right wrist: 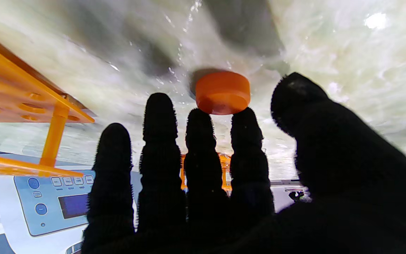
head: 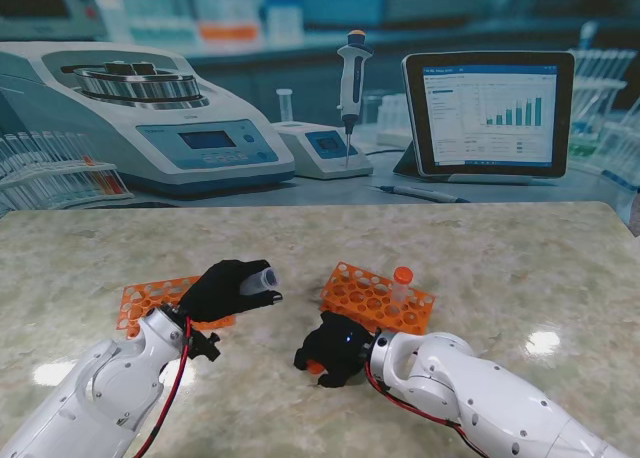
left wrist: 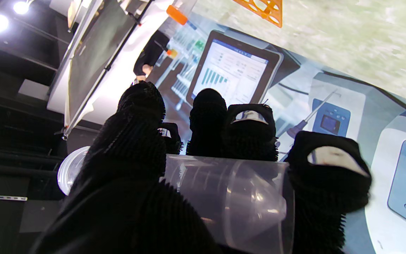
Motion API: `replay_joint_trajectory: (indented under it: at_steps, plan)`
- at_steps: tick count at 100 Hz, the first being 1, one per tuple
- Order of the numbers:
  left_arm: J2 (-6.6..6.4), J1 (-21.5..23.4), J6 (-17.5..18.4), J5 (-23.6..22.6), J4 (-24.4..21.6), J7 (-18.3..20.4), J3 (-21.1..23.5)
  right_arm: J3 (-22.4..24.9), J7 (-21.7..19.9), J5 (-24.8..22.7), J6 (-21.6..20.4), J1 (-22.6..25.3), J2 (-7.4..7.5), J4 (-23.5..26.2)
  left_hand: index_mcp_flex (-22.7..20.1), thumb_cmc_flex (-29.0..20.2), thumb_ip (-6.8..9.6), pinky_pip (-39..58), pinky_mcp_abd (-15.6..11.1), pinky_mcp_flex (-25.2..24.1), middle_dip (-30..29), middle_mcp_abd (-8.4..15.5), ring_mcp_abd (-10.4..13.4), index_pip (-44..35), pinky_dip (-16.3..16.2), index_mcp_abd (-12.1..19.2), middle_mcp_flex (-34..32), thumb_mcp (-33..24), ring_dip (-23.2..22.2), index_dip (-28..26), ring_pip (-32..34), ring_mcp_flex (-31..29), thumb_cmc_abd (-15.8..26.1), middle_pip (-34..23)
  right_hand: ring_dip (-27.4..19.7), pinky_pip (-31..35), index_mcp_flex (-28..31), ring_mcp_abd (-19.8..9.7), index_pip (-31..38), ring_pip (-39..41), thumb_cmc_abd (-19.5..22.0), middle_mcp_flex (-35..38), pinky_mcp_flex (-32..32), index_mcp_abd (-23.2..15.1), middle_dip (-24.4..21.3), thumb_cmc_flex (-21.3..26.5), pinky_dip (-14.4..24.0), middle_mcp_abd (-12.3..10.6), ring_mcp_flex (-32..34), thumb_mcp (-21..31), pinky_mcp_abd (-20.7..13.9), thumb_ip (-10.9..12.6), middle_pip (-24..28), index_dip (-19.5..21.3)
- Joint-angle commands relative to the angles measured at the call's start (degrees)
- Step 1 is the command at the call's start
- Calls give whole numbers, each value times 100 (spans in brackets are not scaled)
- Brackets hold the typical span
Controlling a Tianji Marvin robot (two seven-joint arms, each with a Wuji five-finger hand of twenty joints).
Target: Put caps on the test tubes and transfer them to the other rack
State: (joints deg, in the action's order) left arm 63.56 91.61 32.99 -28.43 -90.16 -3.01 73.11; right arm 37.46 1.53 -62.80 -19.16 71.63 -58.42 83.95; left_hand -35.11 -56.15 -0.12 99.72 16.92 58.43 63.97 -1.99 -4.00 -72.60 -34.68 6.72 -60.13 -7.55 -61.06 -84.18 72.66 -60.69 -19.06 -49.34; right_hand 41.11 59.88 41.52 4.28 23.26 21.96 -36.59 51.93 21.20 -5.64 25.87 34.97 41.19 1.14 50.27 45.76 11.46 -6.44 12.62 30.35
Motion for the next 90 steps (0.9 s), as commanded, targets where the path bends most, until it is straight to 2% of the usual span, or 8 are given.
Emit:
replay_joint_trajectory:
  at_steps: [1, 12, 28, 46, 56, 64, 90]
  plan:
    - [-7, 20, -8, -6, -32, 18, 4, -4, 3, -32, 32, 41, 6, 40, -73, -44, -54, 568, -188, 125, -31, 192, 79, -441, 147, 328, -28, 27, 46, -296, -39, -72, 292, 53, -236, -134, -147, 134, 38, -324, 29, -90, -105, -59, -83, -128, -132, -129, -122, -29, 154, 151, -84, 55]
    - [-7, 25, -7, -6, -37, 19, 7, -6, 15, -44, 55, 36, 4, 42, -73, -46, -54, 568, -188, 125, -31, 195, 79, -441, 146, 328, -29, 27, 46, -296, -39, -72, 289, 52, -540, -324, -152, 181, 27, -529, 29, -92, -111, -51, -157, -136, -302, -111, -163, -47, 136, 148, -117, 52]
    - [-8, 25, -9, -5, -40, 21, 5, -1, 36, -36, 103, 35, -4, 30, -74, -43, -56, 567, -187, 125, -30, 194, 78, -441, 146, 318, -28, 30, 46, -296, -40, -71, 288, 52, -911, -759, -145, 112, 19, -659, 9, -70, -70, -26, -252, -145, -809, -57, -152, -55, -37, 146, -142, 46]
    - [-9, 20, -16, -1, -39, 28, -3, 50, 35, -47, 132, 64, -5, 36, -78, -45, -56, 567, -187, 125, -31, 192, 78, -441, 145, 319, -32, 30, 46, -297, -41, -71, 283, 50, -1230, -950, -135, 29, 15, -798, 3, -57, -11, 15, -360, -135, -1351, -25, -209, -41, -198, 139, -178, 35]
    - [-8, 21, -6, -4, -38, 25, -1, 52, 72, -64, 152, 66, -8, 27, -74, -47, -54, 567, -187, 125, -32, 194, 78, -439, 145, 319, -32, 27, 46, -297, -41, -71, 290, 51, -1305, -977, -145, -56, 10, -865, 1, -79, -52, 12, -378, -123, -1443, -16, -307, -39, -257, 138, -186, 32]
    - [-9, 18, -7, -6, -35, 25, -2, 63, 108, -97, 191, 81, -8, 36, -72, -50, -54, 567, -187, 125, -32, 194, 78, -437, 145, 324, -32, 27, 46, -297, -41, -71, 288, 51, -1356, -935, -178, -125, -8, -896, 5, -120, -104, 15, -388, -139, -1472, -61, -370, -47, -176, 137, -192, 25]
    - [-10, 16, -6, -3, -32, 30, -9, 102, 123, -198, 303, 112, 1, 63, -72, -48, -55, 565, -187, 123, -33, 192, 76, -436, 145, 320, -29, 29, 48, -298, -46, -66, 285, 52, -1207, -557, -199, -112, -22, -671, -8, -125, -46, 40, -342, -135, -1292, -11, -299, -48, -168, 139, -134, 14]
